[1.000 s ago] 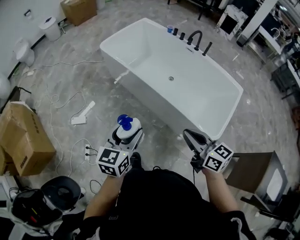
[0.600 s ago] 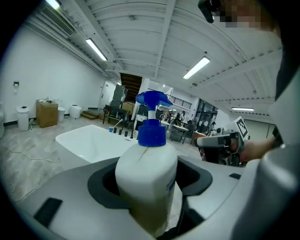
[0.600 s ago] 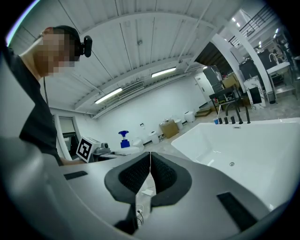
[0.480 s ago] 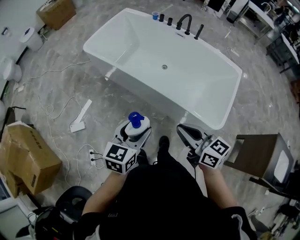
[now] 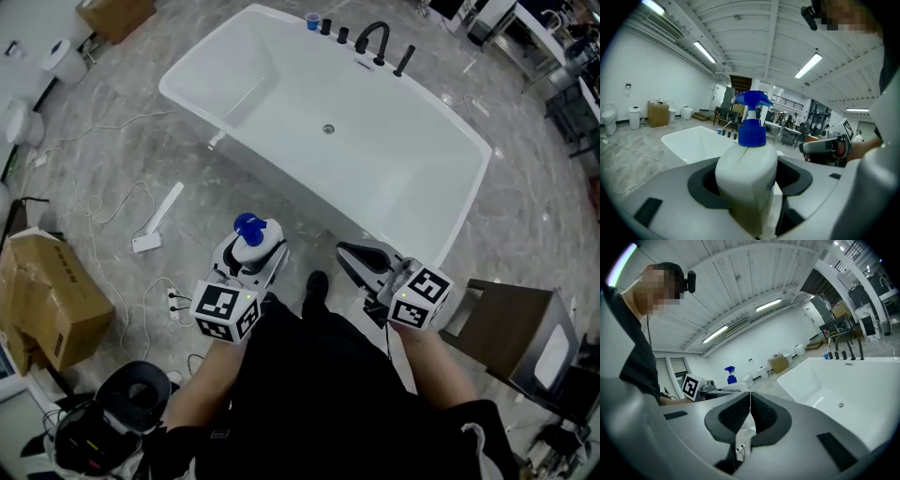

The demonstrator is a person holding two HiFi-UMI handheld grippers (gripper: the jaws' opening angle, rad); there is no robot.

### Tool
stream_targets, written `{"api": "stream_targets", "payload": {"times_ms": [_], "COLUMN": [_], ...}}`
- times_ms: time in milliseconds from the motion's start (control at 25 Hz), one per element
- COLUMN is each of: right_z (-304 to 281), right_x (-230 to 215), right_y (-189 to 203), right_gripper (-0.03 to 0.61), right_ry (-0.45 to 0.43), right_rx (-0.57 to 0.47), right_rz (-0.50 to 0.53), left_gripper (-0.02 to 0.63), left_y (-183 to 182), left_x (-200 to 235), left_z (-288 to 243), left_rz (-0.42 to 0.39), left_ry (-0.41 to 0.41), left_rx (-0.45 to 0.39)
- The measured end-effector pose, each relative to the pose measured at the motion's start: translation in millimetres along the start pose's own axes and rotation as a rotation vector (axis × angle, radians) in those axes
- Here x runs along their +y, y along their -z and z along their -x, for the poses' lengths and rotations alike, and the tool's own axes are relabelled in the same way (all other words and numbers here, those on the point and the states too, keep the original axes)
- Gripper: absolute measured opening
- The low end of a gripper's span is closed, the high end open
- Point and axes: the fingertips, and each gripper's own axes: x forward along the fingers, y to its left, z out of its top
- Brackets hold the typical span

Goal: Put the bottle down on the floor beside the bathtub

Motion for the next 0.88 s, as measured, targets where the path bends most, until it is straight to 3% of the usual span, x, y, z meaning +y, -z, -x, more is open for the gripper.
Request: {"api": "stream_targets", "payload": {"times_ms": [360,560,880], "right_z": [-61,-96,-113], "right_x": [-6,-4,-31], "right_y": [1,31,74], "right_gripper": [0.029,0.029,0.029], "right_ry": [-0.047,-0.093,-0.082], "right_rx": [0.079,0.121,0.155], "right_rz": [0.068,0.053,0.015], "left_gripper": [0.285,0.285,0.285], "left_y": [33,69,116], "left_x": [57,88,102], "left_z": [-5,-1,-21], "left_rz": [0.054,0.084,0.093], "left_ry": [-0.069,-0.119,-0.111], "left_rx": [0.027,0.05,0.105]}}
